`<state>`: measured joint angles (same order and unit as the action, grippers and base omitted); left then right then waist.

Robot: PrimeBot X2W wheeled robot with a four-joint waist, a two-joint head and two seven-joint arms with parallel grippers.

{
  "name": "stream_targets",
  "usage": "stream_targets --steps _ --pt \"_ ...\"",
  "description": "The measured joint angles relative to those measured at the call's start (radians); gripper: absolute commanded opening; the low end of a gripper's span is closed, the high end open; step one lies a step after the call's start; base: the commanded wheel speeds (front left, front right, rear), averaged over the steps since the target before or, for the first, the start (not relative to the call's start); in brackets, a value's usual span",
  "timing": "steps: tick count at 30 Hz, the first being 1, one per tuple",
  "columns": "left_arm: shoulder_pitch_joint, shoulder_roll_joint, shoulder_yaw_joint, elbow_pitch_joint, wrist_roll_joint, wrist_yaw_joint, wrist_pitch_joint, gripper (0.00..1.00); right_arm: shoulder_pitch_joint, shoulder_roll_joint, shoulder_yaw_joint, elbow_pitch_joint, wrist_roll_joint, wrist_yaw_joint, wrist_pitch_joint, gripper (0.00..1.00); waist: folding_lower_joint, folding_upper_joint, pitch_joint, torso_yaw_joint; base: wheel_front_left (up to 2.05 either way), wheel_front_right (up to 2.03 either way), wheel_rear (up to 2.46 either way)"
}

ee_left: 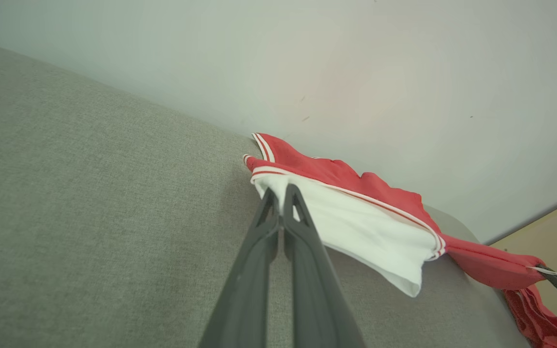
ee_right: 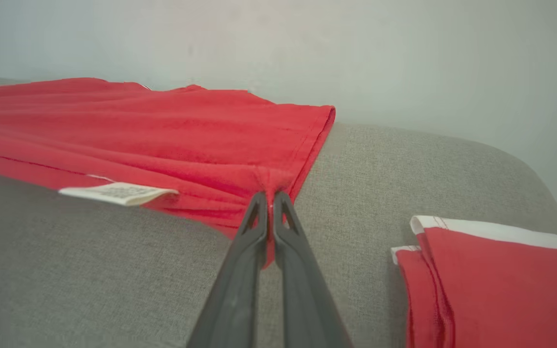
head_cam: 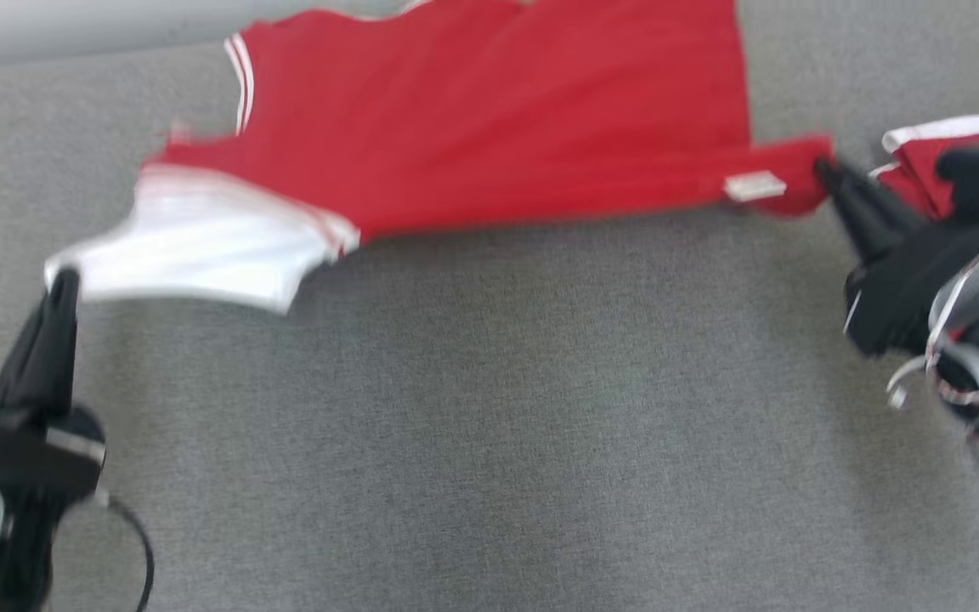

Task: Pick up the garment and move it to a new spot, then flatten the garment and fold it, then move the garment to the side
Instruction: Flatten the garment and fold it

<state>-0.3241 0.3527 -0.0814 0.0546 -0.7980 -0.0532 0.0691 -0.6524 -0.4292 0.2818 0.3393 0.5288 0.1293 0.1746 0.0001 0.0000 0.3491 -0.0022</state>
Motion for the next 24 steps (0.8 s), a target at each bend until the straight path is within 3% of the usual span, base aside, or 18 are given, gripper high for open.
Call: stream_targets --steps 11,17,24 --pt "0.339 -0.044 0.034 -0.159 -0.057 0.025 -0.026 0.0 0.271 -0.014 0.009 -0.079 0.025 0.001 -0.043 0.0 -0.0003 -0.0001 -0.121 0.009 0.0 0.0 0.0" --pt "0.517 -0.047 0.02 -0.265 -0.083 0.035 -0.01 0.0 0.462 -0.039 -0.001 -0.147 0.031 -0.038 -0.028 0.0 -0.0004 -0.0002 -0.179 0.017 0.0 0.0 0.0" --pt "0.673 -0.003 0.04 -0.387 -0.083 0.046 0.019 0.0 0.601 -0.047 -0.008 -0.272 0.061 -0.08 0.011 0.0 -0.0003 -0.0002 -0.195 0.037 0.0 0.0 0.0"
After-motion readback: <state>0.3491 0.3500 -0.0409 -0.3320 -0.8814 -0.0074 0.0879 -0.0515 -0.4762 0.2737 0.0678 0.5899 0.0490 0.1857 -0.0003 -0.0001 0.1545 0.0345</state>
